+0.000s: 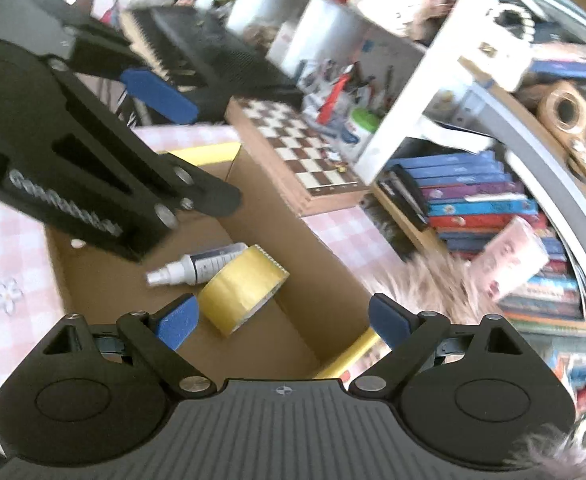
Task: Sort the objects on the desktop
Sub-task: 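Lift both open tools out of the yellow box and back away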
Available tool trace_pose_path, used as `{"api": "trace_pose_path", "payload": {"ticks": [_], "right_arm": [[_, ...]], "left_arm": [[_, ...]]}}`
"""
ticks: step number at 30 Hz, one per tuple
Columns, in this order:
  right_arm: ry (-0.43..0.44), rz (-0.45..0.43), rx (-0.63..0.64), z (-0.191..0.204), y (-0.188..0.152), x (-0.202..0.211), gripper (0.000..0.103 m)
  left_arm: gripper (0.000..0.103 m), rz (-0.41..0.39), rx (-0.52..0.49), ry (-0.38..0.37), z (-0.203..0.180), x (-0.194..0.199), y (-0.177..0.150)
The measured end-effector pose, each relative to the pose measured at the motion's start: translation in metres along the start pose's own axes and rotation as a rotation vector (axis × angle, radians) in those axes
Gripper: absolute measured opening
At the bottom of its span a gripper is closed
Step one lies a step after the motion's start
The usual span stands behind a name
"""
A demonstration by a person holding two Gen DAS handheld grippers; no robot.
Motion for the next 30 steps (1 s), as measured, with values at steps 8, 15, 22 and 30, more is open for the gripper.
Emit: {"api": "trace_pose_path", "payload": {"ticks": [8, 15, 22, 30], "right_arm": [[-0.085, -0.073, -0.132, 0.011, -0.012, 0.042, 0.092], [-0.160, -0.141, -0.279, 0.021, -0.027, 0.084, 0.092], [-0.241, -0.193, -0.388, 0.038, -0.047, 0.122, 0.092], [-0.308, -0.214, -0.478, 0.064, -0.068, 0.152, 0.092]], "left_arm": [[0.074, -0.049, 0.025, -0.013, 0.002, 0.048, -0.013], [0.075, -0.080, 0.029, -0.009, -0.001, 0.085, -0.031], [0.079, -0.109, 0.057, 0.003, -0.002, 0.115, -0.048], [0.080, -0.141, 0.078, 0.014, -0.010, 0.142, -0.065]]}}
Point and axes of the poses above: each gripper's, at about its wrist camera, not at the fingertips, and x roughly against the way its jaws point, z to its left, y to its top, the point moved 2 cm from there along -x, roughly the way its jaws point, and after that the axes turned 1 degree about x, right-handed, at the moved point
